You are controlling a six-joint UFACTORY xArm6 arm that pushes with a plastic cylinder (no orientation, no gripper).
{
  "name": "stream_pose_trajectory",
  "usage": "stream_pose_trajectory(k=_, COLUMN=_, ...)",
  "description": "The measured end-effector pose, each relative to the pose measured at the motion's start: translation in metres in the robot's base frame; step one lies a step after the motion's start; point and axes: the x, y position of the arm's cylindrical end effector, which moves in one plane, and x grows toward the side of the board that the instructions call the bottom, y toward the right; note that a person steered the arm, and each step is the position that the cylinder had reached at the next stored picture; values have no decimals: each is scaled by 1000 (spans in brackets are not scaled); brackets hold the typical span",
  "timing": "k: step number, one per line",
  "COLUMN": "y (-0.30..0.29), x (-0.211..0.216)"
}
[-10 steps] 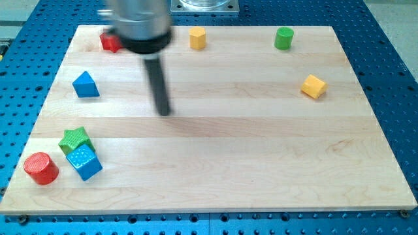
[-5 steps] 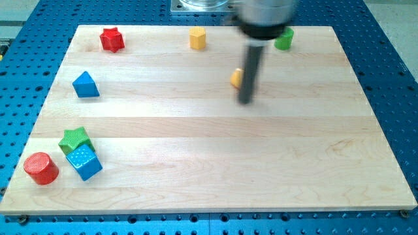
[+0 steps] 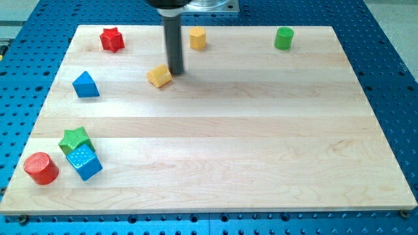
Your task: Drag the heart into the group of blocks
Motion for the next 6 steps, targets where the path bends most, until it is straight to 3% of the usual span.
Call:
stream_pose_trajectory(k=1, y=-50, x=88)
stream_pose_trajectory(k=2, y=-67, x=139)
stream_pose_trajectory(k=3, y=-44, x=80)
stream_pose_trajectory(k=4, y=-108, x=130)
stream_pose_trajectory(k=6, y=-113, x=145)
